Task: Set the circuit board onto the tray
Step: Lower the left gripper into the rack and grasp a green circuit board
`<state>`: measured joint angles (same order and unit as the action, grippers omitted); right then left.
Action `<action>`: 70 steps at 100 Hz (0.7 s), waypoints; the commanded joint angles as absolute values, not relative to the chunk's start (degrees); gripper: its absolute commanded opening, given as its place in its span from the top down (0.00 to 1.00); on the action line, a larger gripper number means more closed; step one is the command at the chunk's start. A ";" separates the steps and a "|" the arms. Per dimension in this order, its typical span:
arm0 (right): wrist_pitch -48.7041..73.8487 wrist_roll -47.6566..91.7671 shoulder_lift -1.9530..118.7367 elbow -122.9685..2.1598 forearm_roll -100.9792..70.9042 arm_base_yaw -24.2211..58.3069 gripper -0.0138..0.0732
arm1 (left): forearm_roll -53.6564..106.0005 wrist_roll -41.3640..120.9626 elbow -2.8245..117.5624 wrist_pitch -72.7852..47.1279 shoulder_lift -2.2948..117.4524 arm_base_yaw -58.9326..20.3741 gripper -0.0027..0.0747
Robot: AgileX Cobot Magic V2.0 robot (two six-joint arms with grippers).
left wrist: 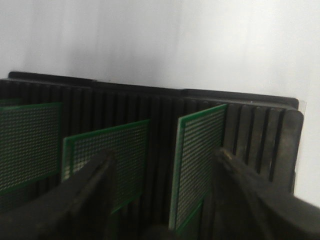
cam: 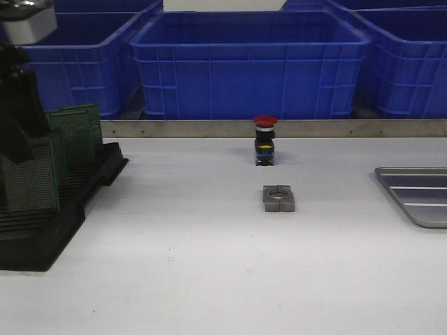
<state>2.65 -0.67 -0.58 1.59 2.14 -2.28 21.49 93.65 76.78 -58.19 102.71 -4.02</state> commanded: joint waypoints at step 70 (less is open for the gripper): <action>-2.01 -0.56 -2.08 0.83 2.64 -2.47 0.96 | 23.14 93.66 79.04 -63.63 103.76 -6.44 0.99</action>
<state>2.65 -0.67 -0.58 1.59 2.14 -2.28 21.22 93.72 77.34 -64.55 106.37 -5.98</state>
